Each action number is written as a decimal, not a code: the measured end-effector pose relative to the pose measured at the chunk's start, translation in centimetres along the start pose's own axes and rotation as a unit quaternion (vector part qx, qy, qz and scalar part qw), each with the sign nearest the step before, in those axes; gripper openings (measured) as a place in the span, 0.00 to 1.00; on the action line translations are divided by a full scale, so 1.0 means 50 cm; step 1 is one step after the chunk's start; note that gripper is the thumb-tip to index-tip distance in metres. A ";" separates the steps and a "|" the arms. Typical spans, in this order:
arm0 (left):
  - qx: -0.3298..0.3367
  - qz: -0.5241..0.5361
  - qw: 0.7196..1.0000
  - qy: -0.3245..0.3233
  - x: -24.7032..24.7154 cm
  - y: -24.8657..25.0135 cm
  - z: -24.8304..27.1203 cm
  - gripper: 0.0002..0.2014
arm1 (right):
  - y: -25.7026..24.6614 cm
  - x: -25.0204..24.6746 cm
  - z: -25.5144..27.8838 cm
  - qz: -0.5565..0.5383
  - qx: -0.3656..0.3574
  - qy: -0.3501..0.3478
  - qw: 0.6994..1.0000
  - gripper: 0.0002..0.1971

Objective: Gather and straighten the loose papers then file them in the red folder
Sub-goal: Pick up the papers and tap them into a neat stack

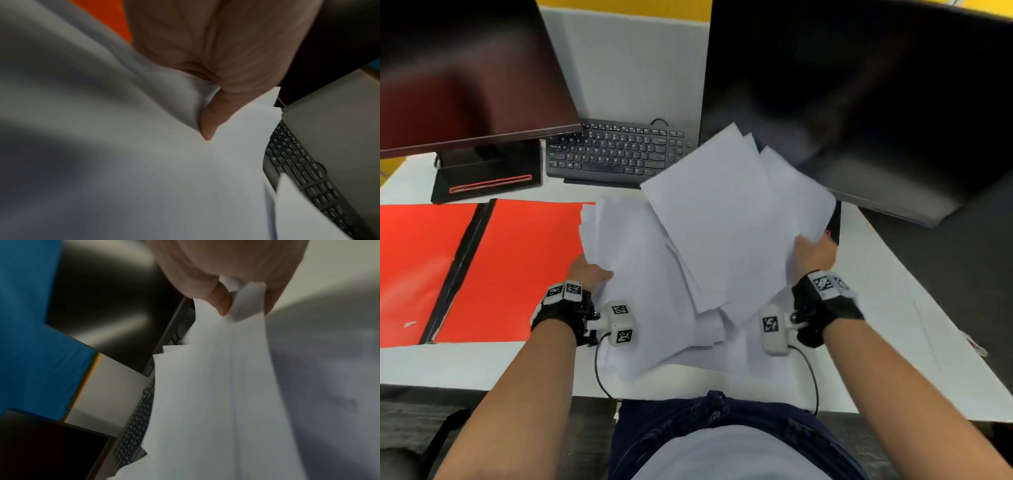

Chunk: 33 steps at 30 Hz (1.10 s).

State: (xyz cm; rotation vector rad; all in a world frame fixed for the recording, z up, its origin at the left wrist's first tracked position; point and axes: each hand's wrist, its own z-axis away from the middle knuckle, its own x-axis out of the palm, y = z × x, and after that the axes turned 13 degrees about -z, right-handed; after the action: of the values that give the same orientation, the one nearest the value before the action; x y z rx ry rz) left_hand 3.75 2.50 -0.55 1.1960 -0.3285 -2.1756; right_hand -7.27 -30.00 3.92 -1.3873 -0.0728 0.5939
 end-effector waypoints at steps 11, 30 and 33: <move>0.006 -0.097 0.995 0.015 -0.025 -0.016 0.003 0.29 | 0.092 0.040 -0.007 0.180 0.146 -0.166 0.958 0.26; -0.001 -0.017 0.999 -0.029 0.018 0.015 -0.001 0.27 | -0.067 0.011 0.081 0.221 -0.267 -0.101 0.933 0.13; -0.001 -0.018 0.998 -0.054 0.028 0.027 0.007 0.27 | -0.130 -0.010 0.061 0.189 -0.303 -0.050 0.933 0.14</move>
State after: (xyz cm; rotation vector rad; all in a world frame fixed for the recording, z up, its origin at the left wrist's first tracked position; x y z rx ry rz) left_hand 3.46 0.54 -0.64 1.0926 -0.3516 -2.2763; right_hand -6.62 -27.88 10.78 -1.9911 -0.0750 1.0221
